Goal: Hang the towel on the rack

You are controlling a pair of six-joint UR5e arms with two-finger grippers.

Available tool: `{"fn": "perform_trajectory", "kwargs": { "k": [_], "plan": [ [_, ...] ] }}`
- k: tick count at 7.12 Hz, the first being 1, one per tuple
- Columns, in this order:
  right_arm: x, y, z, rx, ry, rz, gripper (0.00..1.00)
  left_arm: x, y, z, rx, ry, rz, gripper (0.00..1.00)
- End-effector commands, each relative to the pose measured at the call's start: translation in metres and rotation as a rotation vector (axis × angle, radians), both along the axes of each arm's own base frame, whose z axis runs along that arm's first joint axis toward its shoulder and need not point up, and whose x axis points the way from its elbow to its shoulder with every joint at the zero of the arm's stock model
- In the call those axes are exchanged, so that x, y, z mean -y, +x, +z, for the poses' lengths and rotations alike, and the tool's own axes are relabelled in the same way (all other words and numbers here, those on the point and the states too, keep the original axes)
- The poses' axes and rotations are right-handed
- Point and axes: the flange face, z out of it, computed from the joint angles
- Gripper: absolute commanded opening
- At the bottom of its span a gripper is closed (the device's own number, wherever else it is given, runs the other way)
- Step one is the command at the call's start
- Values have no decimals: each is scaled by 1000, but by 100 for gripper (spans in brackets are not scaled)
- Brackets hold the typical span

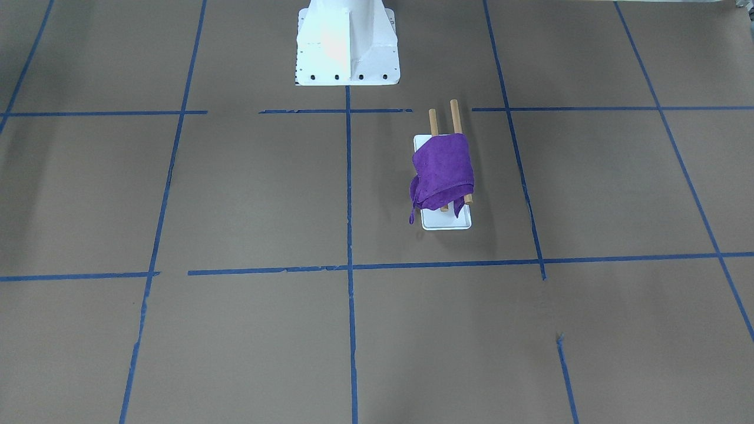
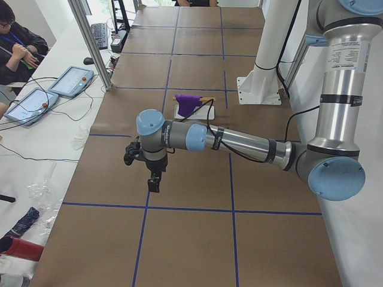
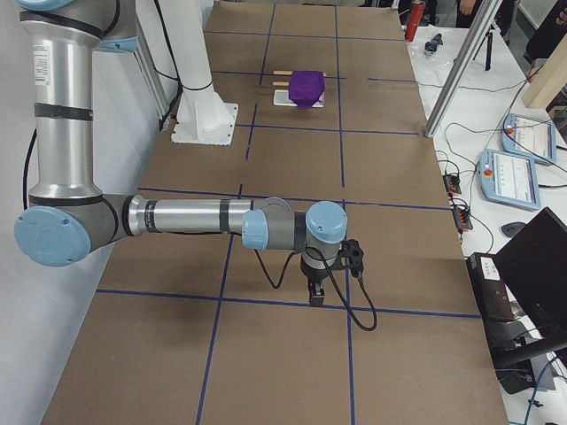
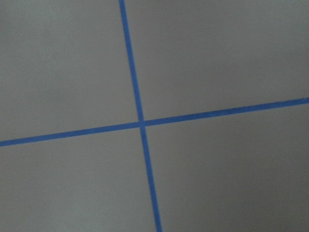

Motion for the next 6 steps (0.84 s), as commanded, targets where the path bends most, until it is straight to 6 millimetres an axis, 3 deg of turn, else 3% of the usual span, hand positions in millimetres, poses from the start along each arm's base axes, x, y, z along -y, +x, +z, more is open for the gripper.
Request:
{"fn": "perform_trajectory", "kwargs": {
  "k": [1, 2, 5, 6],
  "plan": [
    [-9, -1, 11, 81, -59, 28, 100, -10, -12, 42, -6, -59, 11, 100],
    [-11, -1, 18, 79, -70, 29, 100, -22, -10, 53, -46, -81, 11, 100],
    [-13, 1, 21, 68, -66, 28, 100, -22, -9, 51, -61, -77, 9, 100],
    [-11, 15, 13, 70, -47, 59, 100, -21, -9, 50, -61, -75, 9, 100]
  ]
}}
